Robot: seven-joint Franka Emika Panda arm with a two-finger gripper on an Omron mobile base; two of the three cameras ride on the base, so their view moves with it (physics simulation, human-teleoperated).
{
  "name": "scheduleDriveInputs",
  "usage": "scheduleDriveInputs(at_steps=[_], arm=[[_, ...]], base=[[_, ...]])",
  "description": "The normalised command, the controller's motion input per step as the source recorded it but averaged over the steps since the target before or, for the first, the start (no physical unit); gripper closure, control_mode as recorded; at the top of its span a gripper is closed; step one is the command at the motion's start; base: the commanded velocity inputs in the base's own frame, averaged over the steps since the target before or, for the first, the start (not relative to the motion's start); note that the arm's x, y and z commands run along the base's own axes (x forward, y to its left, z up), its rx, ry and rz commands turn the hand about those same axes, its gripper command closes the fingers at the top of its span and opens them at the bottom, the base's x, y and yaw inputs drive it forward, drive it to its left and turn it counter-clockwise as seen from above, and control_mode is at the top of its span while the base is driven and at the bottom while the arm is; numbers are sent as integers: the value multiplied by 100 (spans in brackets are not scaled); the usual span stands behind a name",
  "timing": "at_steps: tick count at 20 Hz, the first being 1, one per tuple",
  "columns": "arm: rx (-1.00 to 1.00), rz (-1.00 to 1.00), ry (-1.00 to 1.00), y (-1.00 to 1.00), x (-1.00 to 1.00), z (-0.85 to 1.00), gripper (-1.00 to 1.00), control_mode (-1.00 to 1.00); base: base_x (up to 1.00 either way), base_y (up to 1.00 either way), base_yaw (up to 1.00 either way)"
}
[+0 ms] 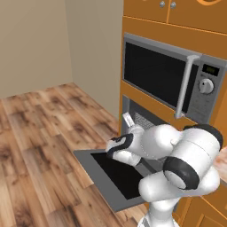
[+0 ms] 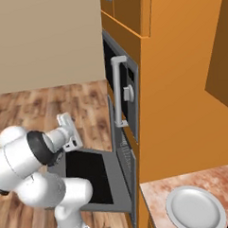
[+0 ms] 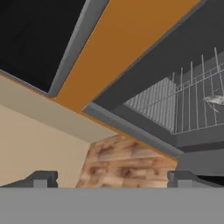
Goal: Place the fish on the bottom rack of the oven, and slide the tray back inside. Close the oven door.
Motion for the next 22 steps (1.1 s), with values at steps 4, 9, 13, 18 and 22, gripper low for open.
scheduleDriveInputs(at_steps=[4,9,13,18,22], arm=[[-7,0,-3,86,-96,29,-100,-100],[-10,0,7,99,-75,19,-100,-100],[-12,-2,2,100,-58,-3,-100,-100],[-13,-6,5,100,-28,-19,-100,-100],[-17,-14,10,100,-4,-37,-100,-100]], base=[[0,0,0],[0,0,0],[0,0,0],[0,0,0],[0,0,0]])
